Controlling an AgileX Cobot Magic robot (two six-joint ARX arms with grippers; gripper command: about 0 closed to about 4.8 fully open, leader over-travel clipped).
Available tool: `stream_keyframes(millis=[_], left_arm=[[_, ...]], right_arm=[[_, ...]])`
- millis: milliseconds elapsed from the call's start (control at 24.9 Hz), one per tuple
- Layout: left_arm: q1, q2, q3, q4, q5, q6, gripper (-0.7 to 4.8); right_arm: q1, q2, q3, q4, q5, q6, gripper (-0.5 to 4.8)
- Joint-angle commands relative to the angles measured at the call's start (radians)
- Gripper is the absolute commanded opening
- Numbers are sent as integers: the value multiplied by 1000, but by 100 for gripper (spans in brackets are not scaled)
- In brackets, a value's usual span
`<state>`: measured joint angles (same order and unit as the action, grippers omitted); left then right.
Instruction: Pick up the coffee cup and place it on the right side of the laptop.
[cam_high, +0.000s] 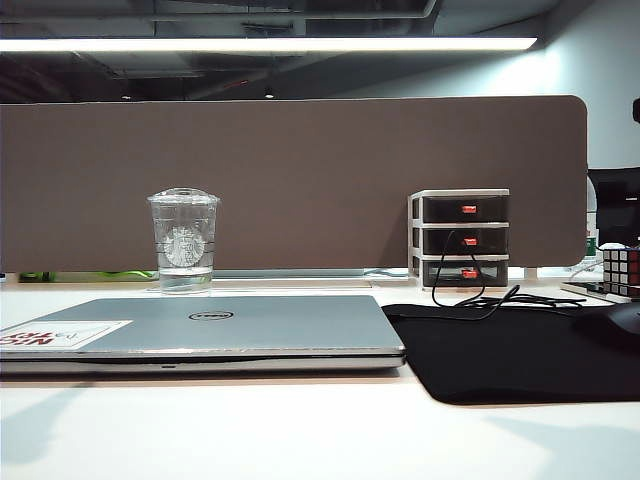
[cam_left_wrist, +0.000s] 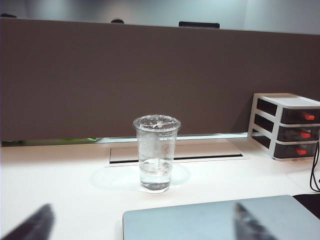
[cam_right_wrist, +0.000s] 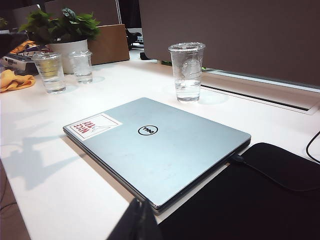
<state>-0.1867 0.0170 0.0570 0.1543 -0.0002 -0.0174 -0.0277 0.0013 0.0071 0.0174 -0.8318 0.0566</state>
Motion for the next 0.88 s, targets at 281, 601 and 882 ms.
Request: stream_keyframes(millis=[281, 601, 882], left_arm=[[3, 267, 106, 199, 28, 14, 479], [37, 698, 238, 516, 152, 89, 479], [130, 976, 363, 550, 415, 70, 479]], right_arm=[[1, -1, -6, 9, -5, 3, -1], [1, -1, -6, 6, -5, 3, -1], [1, -1, -6, -22, -5, 3, -1]])
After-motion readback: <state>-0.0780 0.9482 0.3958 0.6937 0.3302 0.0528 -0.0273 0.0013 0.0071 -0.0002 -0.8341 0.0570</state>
